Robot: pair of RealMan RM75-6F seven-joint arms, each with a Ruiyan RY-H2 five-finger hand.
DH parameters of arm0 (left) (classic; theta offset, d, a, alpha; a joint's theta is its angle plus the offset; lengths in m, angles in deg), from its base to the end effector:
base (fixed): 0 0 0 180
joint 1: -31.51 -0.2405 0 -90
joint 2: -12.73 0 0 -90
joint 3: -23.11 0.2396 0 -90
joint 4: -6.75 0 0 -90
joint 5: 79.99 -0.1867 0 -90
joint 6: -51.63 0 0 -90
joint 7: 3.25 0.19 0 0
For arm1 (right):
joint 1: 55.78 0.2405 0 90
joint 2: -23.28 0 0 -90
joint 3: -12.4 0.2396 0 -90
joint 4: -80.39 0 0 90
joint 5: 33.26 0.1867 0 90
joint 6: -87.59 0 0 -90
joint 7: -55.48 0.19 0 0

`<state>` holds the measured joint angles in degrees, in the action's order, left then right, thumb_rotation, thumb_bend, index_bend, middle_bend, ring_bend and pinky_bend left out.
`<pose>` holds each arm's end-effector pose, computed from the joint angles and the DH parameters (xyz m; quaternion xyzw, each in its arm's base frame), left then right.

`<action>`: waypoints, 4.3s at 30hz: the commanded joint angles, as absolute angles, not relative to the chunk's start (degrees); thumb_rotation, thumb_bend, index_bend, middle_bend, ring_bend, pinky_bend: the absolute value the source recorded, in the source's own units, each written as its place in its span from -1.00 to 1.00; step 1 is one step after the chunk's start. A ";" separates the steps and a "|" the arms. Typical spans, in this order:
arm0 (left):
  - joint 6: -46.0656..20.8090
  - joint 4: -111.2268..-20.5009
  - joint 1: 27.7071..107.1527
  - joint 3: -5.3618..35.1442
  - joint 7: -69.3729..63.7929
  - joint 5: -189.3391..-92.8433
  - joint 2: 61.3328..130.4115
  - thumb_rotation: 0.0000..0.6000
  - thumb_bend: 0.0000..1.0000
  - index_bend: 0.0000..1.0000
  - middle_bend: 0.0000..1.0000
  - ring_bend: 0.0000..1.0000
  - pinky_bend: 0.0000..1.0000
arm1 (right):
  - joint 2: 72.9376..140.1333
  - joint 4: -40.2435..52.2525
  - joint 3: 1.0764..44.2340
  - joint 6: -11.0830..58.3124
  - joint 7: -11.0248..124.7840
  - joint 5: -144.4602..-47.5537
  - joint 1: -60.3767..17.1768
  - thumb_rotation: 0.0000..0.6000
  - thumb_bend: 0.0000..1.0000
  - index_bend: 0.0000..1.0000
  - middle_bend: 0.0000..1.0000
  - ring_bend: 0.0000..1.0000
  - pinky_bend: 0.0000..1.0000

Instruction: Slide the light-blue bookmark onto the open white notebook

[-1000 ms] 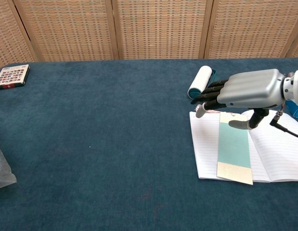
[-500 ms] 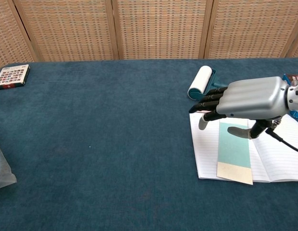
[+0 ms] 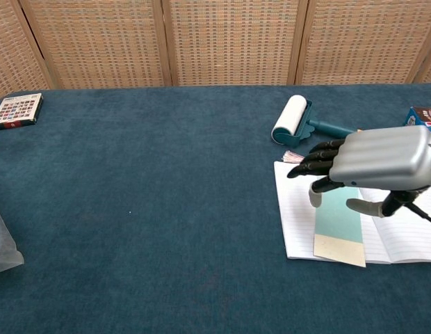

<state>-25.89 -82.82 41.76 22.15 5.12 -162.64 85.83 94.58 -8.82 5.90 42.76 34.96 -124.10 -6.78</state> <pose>-0.2803 0.2415 0.1028 -0.6422 -0.4055 -0.3456 0.5512 -0.1478 -0.3174 0.0012 0.9278 -0.1038 0.1969 0.2993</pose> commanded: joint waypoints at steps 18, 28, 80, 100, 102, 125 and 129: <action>-25.32 -82.67 41.92 22.18 5.88 -162.27 86.25 1.00 -0.76 -1.00 -1.00 -1.00 -1.00 | 95.67 -7.34 4.17 43.56 33.85 -126.19 -9.26 1.00 0.58 -0.28 -0.89 -1.00 -0.90; -25.31 -82.76 41.94 22.24 5.91 -162.41 86.23 1.00 -0.76 -1.00 -1.00 -1.00 -1.00 | 95.03 -7.29 3.93 44.05 33.26 -126.77 -9.73 1.00 0.58 -0.24 -0.89 -1.00 -0.90; -25.37 -83.09 41.88 22.50 5.91 -162.85 86.16 1.00 -0.76 -1.00 -1.00 -1.00 -1.00 | 95.55 -6.47 6.04 46.88 27.72 -123.47 -11.11 1.00 0.55 -0.15 -0.92 -1.00 -0.90; -25.47 -83.11 41.86 22.53 5.67 -163.04 86.06 1.00 -0.76 -1.00 -1.00 -1.00 -1.00 | 95.93 -8.15 7.27 48.16 22.55 -118.66 -11.40 1.00 0.53 -0.15 -0.92 -1.00 -0.90; -25.54 -83.15 41.85 22.53 5.68 -163.10 86.04 1.00 -0.76 -1.00 -1.00 -1.00 -1.00 | 95.87 -8.25 7.39 48.08 22.17 -118.40 -11.39 1.00 0.53 -0.16 -0.92 -1.00 -0.90; -26.52 -83.64 41.48 22.41 5.24 -163.54 85.47 1.00 -0.76 -1.00 -1.00 -1.00 -1.00 | 93.46 -11.30 9.12 46.19 15.99 -112.69 -11.45 1.00 0.41 -0.42 -1.00 -1.00 -0.91; -26.47 -83.66 41.51 22.40 5.32 -163.55 85.48 1.00 -0.76 -1.00 -1.00 -1.00 -1.00 | 94.30 -10.32 9.57 45.51 15.09 -111.25 -11.60 1.00 0.41 -0.42 -1.00 -1.00 -0.94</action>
<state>-26.47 -83.66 41.51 22.40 5.32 -163.55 85.48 94.13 -10.48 9.44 45.68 15.27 -111.47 -11.55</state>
